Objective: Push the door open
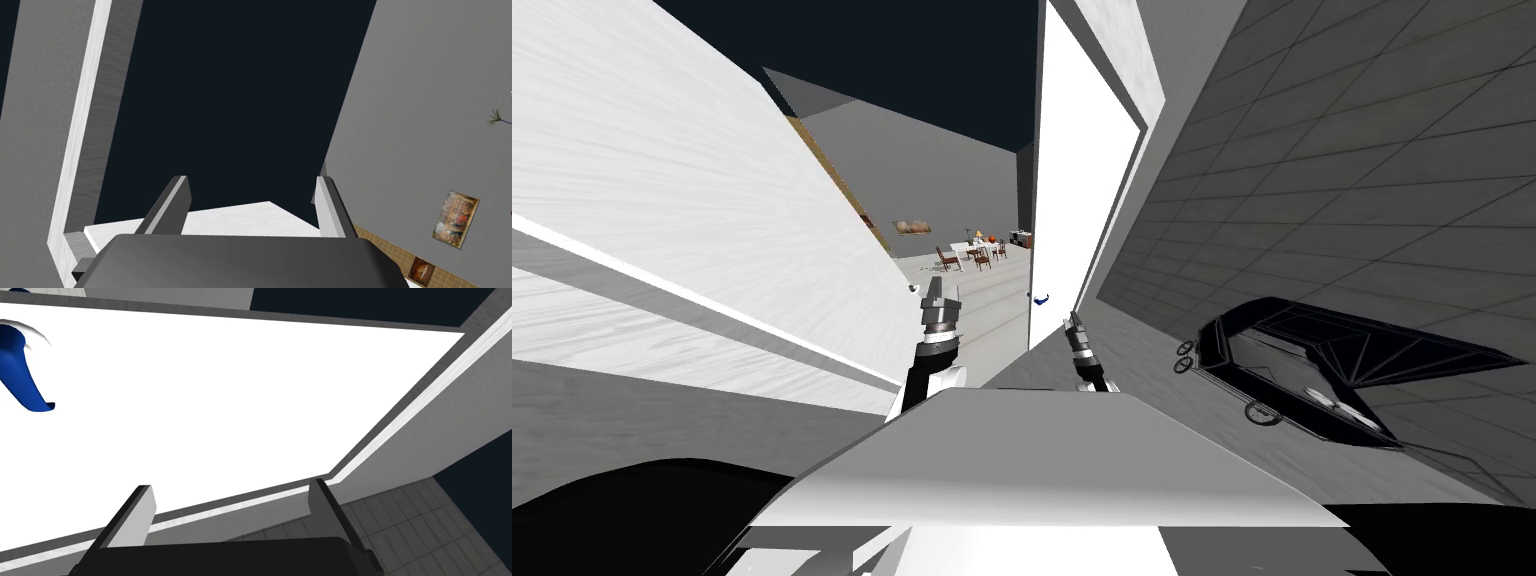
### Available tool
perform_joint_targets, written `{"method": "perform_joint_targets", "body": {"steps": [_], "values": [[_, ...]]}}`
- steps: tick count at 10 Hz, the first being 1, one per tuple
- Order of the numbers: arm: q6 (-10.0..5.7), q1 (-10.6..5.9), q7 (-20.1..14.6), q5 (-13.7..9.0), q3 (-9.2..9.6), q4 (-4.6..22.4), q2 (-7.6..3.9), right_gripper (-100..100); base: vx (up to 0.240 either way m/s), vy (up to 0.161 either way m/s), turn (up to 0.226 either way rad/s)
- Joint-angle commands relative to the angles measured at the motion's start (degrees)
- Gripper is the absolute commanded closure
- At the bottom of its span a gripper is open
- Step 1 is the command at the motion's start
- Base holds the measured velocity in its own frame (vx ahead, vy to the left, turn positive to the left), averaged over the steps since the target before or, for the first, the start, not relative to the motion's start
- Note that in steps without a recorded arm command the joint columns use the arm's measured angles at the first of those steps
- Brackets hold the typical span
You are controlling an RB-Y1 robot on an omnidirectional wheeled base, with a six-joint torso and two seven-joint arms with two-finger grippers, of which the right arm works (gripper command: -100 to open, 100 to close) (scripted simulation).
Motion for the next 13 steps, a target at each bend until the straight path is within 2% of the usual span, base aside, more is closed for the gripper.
{"method": "perform_joint_targets", "body": {"steps": [1,13], "values": [[-0.29,-0.85,-0.31,0.32,0.54,2.09,-0.16,-100,0.051,-0.047,0.024],[-4.24,-5.56,-2.47,4.02,7.37,19.47,-0.71,-100,0.088,-0.086,0.037]]}}
